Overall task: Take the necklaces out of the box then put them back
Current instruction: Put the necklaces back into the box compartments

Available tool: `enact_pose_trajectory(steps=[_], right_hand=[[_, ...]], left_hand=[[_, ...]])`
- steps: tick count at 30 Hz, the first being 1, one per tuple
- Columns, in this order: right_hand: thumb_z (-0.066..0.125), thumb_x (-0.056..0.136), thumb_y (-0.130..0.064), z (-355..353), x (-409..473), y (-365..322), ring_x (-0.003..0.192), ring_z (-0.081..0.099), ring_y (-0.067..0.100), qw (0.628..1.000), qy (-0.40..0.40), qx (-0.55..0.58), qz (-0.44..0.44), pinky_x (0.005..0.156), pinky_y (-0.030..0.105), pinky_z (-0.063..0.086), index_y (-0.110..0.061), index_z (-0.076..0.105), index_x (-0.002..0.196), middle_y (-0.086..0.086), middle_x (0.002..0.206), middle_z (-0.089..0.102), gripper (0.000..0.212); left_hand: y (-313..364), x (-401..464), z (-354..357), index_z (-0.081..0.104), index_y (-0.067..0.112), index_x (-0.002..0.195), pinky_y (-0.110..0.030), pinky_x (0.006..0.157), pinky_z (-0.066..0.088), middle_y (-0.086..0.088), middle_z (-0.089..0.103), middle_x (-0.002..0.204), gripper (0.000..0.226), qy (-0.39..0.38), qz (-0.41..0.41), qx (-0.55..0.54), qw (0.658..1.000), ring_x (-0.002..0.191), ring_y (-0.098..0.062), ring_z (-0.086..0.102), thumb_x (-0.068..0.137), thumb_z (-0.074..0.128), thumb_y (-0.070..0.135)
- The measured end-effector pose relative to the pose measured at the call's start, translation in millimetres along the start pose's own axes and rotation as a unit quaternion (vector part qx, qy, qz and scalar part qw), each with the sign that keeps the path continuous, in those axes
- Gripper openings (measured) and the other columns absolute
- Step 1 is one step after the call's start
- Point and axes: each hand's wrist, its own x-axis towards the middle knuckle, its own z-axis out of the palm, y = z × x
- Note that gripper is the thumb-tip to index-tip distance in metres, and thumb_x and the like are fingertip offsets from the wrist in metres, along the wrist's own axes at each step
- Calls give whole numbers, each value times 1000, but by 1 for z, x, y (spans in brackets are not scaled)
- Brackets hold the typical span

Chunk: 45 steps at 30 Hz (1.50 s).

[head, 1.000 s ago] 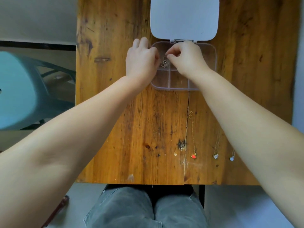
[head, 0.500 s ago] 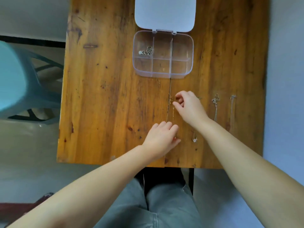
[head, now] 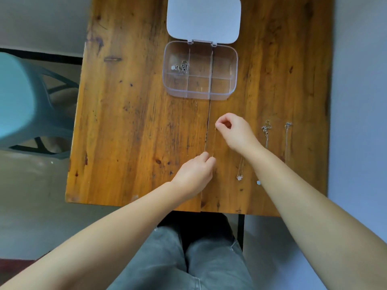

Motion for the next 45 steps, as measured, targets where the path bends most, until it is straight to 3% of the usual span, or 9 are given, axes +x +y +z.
enact_pose_trajectory(steps=[4,8,14,19,23,28,35,39,45], right_hand=[[52,95,-12,-38,5,-30,103,60,16,939,-48,336,52,95,39,51,-12,59,94,3,104,62,7],[43,99,-10,-66,34,-73,94,70,22,879,-31,476,4,87,37,56,-12,53,93,10,101,70,12],[47,97,-12,-63,102,-110,86,72,14,944,77,320,-13,84,32,58,-16,55,92,10,99,70,10],[51,94,-11,-35,138,-100,88,69,19,988,87,125,24,83,39,57,-13,56,89,11,101,70,8],[53,92,-14,-24,140,-91,86,66,25,995,100,-27,-6,80,41,56,-16,63,89,4,88,66,10],[49,96,-12,-33,128,-87,92,68,17,995,94,38,-2,80,33,59,-11,63,105,7,104,67,16],[48,96,-12,-93,52,-39,77,71,12,984,141,106,39,64,25,60,-13,60,97,9,95,69,12],[49,96,-11,-94,-14,27,74,69,11,987,110,58,106,53,19,55,-14,62,96,5,91,70,12],[48,94,-8,-66,-64,99,70,66,9,978,88,87,166,48,15,50,-17,62,90,5,90,71,17]], left_hand=[[-10,19,-49,57,10,87,-10,67,41,-1,54,85,6,142,-74,-169,973,74,-14,51,85,59,5],[-26,66,-116,61,11,84,-16,68,41,-4,60,82,7,264,-80,-222,935,73,-13,53,84,57,5],[-70,142,-166,60,5,91,-31,72,45,-9,64,90,10,262,-94,-156,948,83,-21,57,84,52,7],[-89,173,-153,59,8,90,-36,72,37,-10,67,94,11,205,-74,25,976,92,-30,53,85,49,9],[-92,174,-145,60,10,90,-41,82,36,-9,69,93,14,194,-52,86,976,99,-32,51,87,47,10],[-90,163,-144,61,10,96,-41,83,38,-9,66,97,16,185,-25,95,978,97,-30,51,91,46,13],[-29,126,-125,61,4,87,-39,65,41,-15,63,86,10,199,107,55,973,82,-34,52,87,52,8],[20,105,-74,62,6,87,-42,64,45,-11,64,84,10,133,149,21,980,79,-31,52,88,53,10],[51,71,-5,60,11,92,-35,68,44,-6,64,87,11,34,98,12,995,81,-25,50,91,51,17]])
